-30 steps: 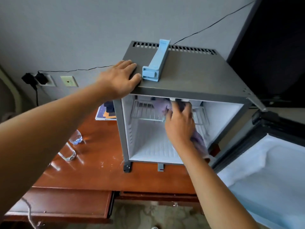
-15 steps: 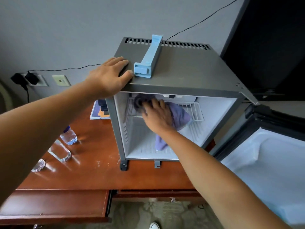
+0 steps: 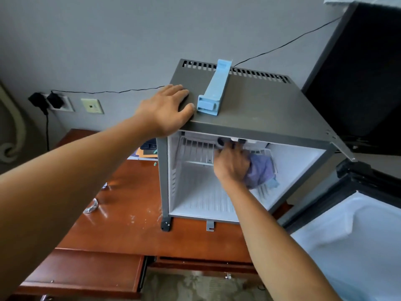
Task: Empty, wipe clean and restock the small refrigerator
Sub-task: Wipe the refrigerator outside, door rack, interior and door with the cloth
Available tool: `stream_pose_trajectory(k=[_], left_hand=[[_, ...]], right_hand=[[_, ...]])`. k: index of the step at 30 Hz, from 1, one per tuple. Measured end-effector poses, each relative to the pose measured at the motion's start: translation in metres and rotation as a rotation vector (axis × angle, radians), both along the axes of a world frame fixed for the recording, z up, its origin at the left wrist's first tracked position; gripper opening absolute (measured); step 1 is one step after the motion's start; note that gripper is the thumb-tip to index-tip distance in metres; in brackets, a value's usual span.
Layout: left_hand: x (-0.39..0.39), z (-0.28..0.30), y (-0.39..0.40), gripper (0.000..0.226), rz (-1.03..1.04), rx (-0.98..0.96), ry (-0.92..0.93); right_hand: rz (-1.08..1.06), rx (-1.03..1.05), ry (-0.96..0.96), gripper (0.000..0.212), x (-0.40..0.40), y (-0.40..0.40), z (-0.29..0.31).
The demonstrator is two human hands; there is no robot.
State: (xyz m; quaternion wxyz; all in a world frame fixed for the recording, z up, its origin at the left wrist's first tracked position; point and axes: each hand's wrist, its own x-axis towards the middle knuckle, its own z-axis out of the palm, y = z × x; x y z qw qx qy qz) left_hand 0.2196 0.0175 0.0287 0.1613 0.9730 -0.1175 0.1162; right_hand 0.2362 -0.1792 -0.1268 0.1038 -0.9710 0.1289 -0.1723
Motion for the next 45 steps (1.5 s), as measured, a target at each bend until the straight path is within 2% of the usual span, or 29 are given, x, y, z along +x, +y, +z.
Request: stream_pose_trajectory(k=[1,3,5,7,8,9,11,14,16,18,20,24,27,29,30,32,35,37,39,41,42,43,45], left_hand=[[0.001,-0.001,0.001,0.062,0.001,-0.002,0.010],[0.000,0.000,0.001,0.074,0.006,-0.010,0.024],[-0.001,0.001,0.002,0.078,0.017,-0.020,0.042],[-0.003,0.002,0.001,0.079,0.025,-0.011,0.059],[-0.003,0.003,0.000,0.079,0.029,-0.010,0.059],[-0.002,0.003,0.000,0.079,0.033,-0.009,0.055],[-0.001,0.002,0.001,0.078,0.028,-0.008,0.047],[0.001,0.000,0.001,0.075,0.029,0.003,0.037],[0.002,-0.002,0.001,0.069,0.037,0.007,0.022],[0.004,-0.003,0.001,0.070,0.032,0.005,0.017],[0.005,-0.003,0.002,0.073,0.032,-0.011,0.015],[0.003,-0.003,0.001,0.073,0.034,-0.017,0.005],[-0.001,-0.004,0.001,0.070,0.032,-0.036,0.005],[-0.001,-0.003,0.002,0.065,0.031,-0.031,-0.011],[-0.001,-0.003,0.001,0.061,0.025,-0.023,-0.022],[-0.005,-0.002,-0.003,0.052,0.018,-0.008,-0.052],[-0.008,-0.002,-0.004,0.047,0.047,-0.002,-0.082],[-0.011,-0.005,-0.003,0.048,0.069,0.017,-0.148],[-0.028,-0.016,-0.003,0.041,0.090,-0.035,-0.379],[-0.067,-0.049,-0.012,0.021,0.084,-0.183,-0.625],[-0.091,-0.073,-0.021,0.017,0.030,-0.287,-0.637],[-0.112,-0.098,-0.034,0.024,-0.057,-0.410,-0.540],[-0.131,-0.141,-0.061,0.060,-0.225,-0.676,-0.094]], right_hand=[[0.103,0.087,0.003,0.043,-0.004,0.021,0.008],[0.284,0.414,0.025,0.040,-0.010,0.069,0.018],[0.317,0.944,0.035,0.042,-0.027,0.102,0.024],[0.320,1.522,0.038,0.067,-0.048,0.100,0.014],[0.363,1.706,0.053,0.082,-0.058,0.092,0.002],[0.408,1.771,0.075,0.086,-0.068,0.083,-0.005],[0.455,1.749,0.014,0.072,-0.073,0.073,-0.015],[0.412,1.550,-0.232,0.031,-0.054,0.082,-0.008],[0.348,1.297,-0.276,0.034,-0.029,0.100,0.001],[0.324,0.830,-0.145,0.047,-0.001,0.112,0.000],[0.244,0.507,-0.032,0.038,0.020,0.110,-0.004],[0.266,0.154,-0.264,0.008,0.021,0.084,-0.014],[0.379,-0.062,-0.148,0.013,0.006,0.074,-0.006],[0.330,-0.197,-0.044,0.007,0.002,0.042,0.005],[0.271,-0.230,-0.017,0.015,0.005,0.019,0.007],[0.076,-0.159,0.066,0.027,0.004,-0.030,0.010],[-0.049,-0.012,0.118,0.032,-0.009,-0.046,0.019],[-0.009,0.037,0.191,0.033,-0.022,-0.032,0.029],[0.090,0.029,0.211,0.030,-0.037,-0.027,0.033],[0.175,0.060,0.220,0.029,-0.057,-0.038,0.028],[0.195,0.140,0.210,0.033,-0.066,-0.047,0.023],[0.210,0.243,0.199,0.038,-0.075,-0.055,0.018],[0.271,0.434,0.157,0.041,-0.091,-0.068,0.018]])
